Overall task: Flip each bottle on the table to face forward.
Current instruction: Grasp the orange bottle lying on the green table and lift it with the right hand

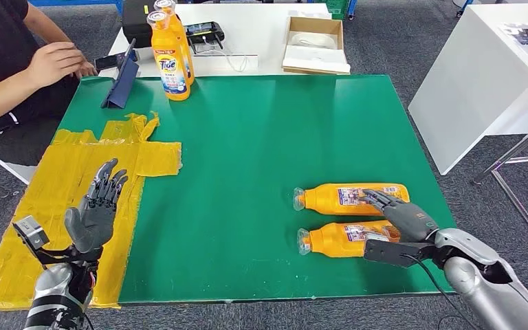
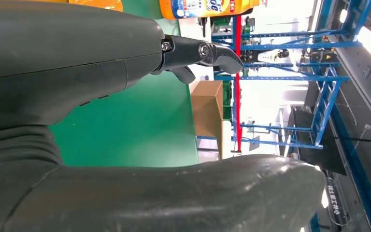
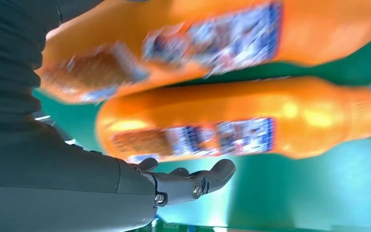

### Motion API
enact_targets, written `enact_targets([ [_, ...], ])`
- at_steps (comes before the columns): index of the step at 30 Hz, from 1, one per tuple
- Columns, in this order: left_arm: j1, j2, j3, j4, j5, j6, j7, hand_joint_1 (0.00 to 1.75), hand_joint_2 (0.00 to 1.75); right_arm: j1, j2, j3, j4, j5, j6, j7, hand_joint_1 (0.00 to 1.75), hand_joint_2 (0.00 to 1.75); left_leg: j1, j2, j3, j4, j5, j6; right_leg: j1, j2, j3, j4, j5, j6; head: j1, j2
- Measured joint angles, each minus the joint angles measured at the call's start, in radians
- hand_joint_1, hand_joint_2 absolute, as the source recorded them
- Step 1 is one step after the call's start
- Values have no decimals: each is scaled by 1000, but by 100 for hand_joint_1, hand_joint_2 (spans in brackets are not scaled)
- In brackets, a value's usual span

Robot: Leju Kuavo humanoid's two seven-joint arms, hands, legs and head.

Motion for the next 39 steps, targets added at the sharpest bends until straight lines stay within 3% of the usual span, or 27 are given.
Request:
enact_targets([
  [8, 0, 0, 0, 0, -1, 1, 2, 0, 0, 4, -55, -1, -37, -30, 17, 11, 0, 175, -1, 1, 0, 0, 0, 0, 0, 0, -1, 0, 0, 0, 0, 0],
  [17, -7, -5, -13, 0, 1, 21, 9, 0, 0, 115, -184, -48, -140, -86, 35, 27, 0, 175, -1, 1, -1, 0, -2, 0, -1, 0, -1, 0, 0, 0, 0, 0],
  [28, -12, -7, -27, 0, 3, 29, 9, 0, 0, 166, -203, -47, -172, -49, 46, 31, 0, 175, -1, 4, 0, 0, -2, 1, -1, 2, -1, 0, 0, 0, 0, 0],
  [39, -38, -9, -47, 1, 1, 39, 12, 0, 0, 100, -143, -12, -99, 9, 31, 17, 0, 175, -1, 4, 0, 0, -1, 1, -1, 2, -1, 0, 0, 0, 0, 0],
])
